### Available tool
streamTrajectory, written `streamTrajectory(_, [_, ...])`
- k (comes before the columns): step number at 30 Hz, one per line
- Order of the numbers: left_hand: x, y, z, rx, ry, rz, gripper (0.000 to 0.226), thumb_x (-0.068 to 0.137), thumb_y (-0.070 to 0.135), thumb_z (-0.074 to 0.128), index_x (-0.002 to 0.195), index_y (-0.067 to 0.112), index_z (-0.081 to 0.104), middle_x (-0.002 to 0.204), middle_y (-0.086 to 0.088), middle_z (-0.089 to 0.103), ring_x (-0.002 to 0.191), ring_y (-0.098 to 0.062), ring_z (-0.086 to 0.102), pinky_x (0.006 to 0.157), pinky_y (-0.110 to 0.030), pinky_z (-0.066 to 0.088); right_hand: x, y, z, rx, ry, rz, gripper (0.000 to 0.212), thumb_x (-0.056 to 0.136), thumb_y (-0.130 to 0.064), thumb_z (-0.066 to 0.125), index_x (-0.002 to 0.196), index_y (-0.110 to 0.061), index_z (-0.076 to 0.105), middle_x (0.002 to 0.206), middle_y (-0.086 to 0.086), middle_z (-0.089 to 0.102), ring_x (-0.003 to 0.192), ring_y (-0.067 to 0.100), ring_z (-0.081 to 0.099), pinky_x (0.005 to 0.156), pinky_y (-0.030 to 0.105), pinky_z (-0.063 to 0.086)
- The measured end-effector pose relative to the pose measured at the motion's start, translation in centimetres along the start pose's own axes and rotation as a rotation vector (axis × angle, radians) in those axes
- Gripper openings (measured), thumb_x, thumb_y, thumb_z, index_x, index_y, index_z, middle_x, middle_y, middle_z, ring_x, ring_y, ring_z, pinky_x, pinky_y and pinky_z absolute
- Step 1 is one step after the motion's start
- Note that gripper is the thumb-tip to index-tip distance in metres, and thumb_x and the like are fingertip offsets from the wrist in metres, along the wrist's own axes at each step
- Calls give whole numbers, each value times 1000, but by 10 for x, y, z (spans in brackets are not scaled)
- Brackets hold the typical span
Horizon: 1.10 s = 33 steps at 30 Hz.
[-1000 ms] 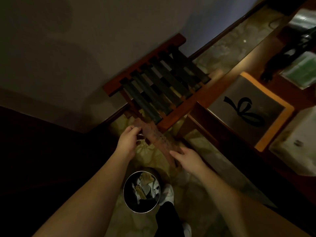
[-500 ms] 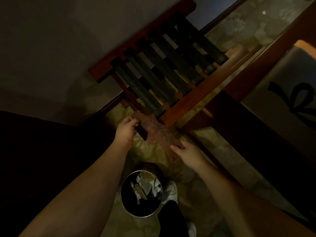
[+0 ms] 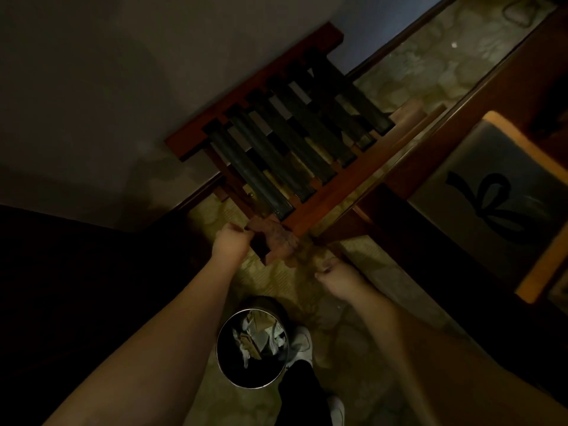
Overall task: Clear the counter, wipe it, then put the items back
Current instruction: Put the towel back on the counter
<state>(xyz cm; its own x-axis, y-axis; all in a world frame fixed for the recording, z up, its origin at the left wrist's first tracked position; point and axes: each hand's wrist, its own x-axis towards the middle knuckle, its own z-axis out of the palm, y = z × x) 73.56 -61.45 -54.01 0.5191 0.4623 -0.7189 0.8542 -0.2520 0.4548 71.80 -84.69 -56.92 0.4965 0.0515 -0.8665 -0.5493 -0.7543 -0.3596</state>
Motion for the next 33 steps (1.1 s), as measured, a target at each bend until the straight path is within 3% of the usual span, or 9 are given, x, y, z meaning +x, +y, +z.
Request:
streamTrajectory(2, [-22, 5, -10, -46, -33, 9, 34, 92, 28, 63, 121, 11, 56, 95, -5, 63, 78, -18, 61, 71, -33, 50, -18, -6, -8, 5, 9, 3, 40, 92, -32, 60, 127, -17, 52, 127, 6, 57, 112, 25, 56, 92, 32, 47])
streamTrajectory(6, [-80, 29, -33, -89, -70, 76, 28, 96, 30, 59, 112, 8, 60, 74, 0, 57, 60, -13, 51, 55, -27, 41, -71, -22, -34, -95, -13, -46, 32, 95, -34, 55, 123, -19, 56, 125, 3, 57, 113, 22, 54, 89, 29, 43])
streamTrajectory(11, [-162, 62, -55, -98, -136, 236, 13, 99, 20, 53, 105, 9, 58, 75, 3, 55, 60, -7, 50, 38, -9, 38, -149, -39, -65, -258, 29, -173, 29, 98, -34, 49, 124, -23, 55, 111, -3, 59, 105, 17, 56, 79, 27, 41])
streamTrajectory(17, [-239, 93, -66, 35, -195, 430, 8, 99, 22, 51, 98, 17, 57, 78, 4, 62, 48, -3, 61, 43, -13, 46, -247, -38, -105, -430, 109, -341, 35, 99, -34, 46, 132, -22, 52, 126, 0, 58, 110, 16, 57, 84, 25, 45])
streamTrajectory(21, [-280, 109, -58, 122, -231, 564, 8, 97, 31, 54, 94, 25, 59, 86, -4, 70, 66, -27, 70, 63, -45, 60, -301, -11, -126, -384, 238, -373, 34, 99, -36, 46, 131, -26, 53, 126, -4, 58, 109, 14, 57, 86, 24, 46])
streamTrajectory(23, [-300, 115, -48, 150, -266, 620, 8, 95, 35, 54, 93, 30, 60, 89, -4, 70, 68, -29, 70, 65, -50, 59, -324, 11, -135, -307, 307, -383, 33, 99, -36, 47, 130, -26, 54, 124, -7, 58, 107, 11, 57, 83, 20, 44])
streamTrajectory(29, [-371, 130, 3, 336, -366, 866, 8, 97, 31, 54, 96, 28, 62, 85, 4, 63, 71, -12, 60, 62, -33, 50, -382, 94, -159, -203, 406, -325, 34, 98, -35, 49, 131, -28, 54, 123, -12, 56, 108, 4, 56, 87, 17, 43])
streamTrajectory(33, [-422, 139, 55, 447, -486, 974, 8, 97, 32, 54, 94, 26, 60, 76, 5, 57, 59, -8, 51, 51, -25, 36, -398, 161, -179, -127, 479, -241, 31, 97, -36, 49, 128, -31, 55, 123, -14, 56, 107, 3, 55, 88, 20, 45])
